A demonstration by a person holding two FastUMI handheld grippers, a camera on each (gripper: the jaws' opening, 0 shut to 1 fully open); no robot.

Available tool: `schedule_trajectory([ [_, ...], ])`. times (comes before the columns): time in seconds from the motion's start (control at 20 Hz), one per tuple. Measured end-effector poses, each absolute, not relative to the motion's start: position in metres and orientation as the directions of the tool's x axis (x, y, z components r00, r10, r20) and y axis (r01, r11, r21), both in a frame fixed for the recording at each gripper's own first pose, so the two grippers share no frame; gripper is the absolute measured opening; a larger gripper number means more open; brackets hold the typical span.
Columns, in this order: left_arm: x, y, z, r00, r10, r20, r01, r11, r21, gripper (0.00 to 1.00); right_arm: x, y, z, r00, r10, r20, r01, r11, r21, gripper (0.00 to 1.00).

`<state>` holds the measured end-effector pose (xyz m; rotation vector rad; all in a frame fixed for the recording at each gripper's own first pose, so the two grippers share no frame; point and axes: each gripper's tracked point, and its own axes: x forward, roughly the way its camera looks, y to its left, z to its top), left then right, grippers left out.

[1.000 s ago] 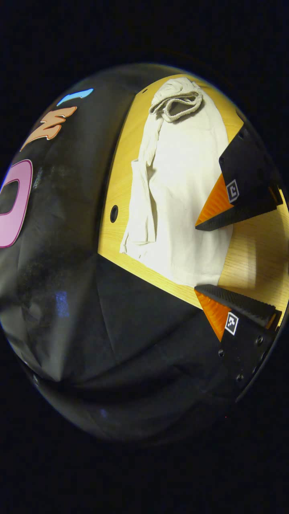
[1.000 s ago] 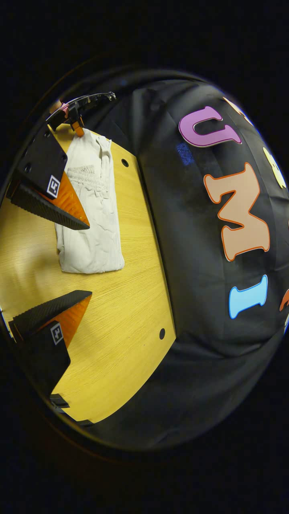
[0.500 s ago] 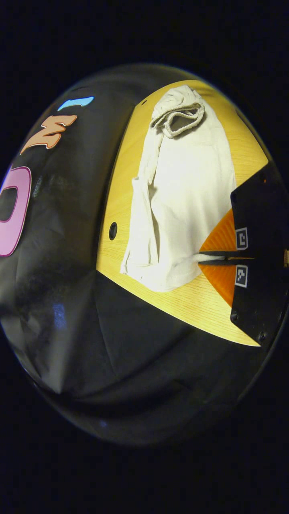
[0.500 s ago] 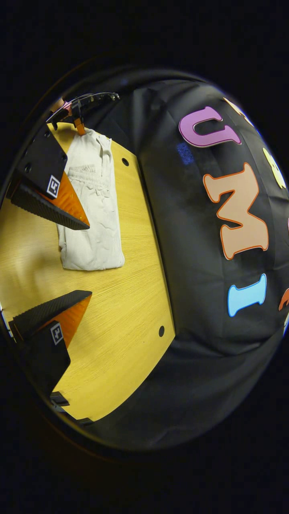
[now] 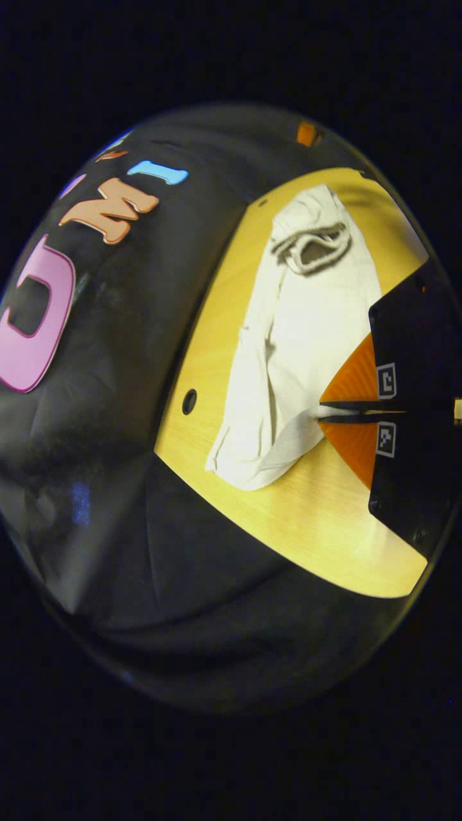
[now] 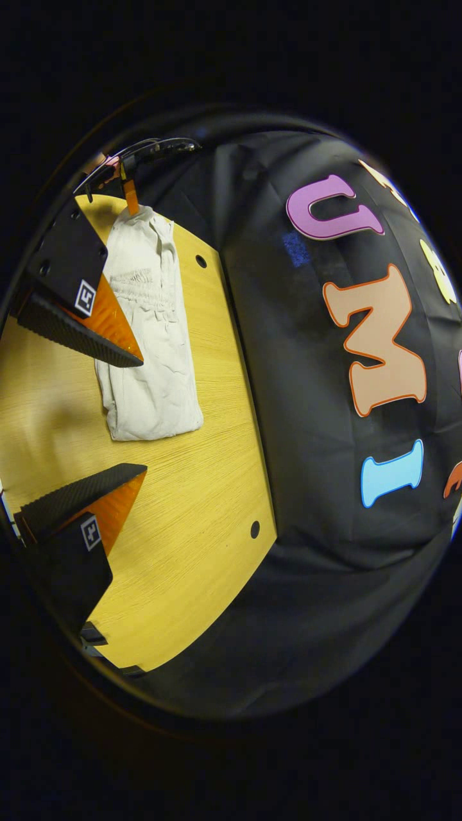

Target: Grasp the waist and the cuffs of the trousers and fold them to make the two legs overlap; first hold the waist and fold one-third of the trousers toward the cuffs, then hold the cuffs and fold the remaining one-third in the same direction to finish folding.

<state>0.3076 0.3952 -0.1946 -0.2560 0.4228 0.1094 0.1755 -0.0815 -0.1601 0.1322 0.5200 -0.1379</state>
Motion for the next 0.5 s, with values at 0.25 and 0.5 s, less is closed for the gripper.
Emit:
schedule_trajectory([
  [0.25, 0.317, 0.328, -0.132, 0.962, -0.091, -0.256, -0.042, 0.882, -0.469, 0.0, 0.18, -0.095, -0.15, 0.873, -0.056, -0.484, 0.137, 0.981, 0.134, 0.96],
  [0.5, 0.33, 0.259, -0.073, 0.978, -0.171, -0.119, 0.088, 0.857, -0.508, 0.0, 0.188, -0.129, -0.131, 0.895, -0.031, -0.445, 0.112, 0.981, 0.157, 0.96],
])
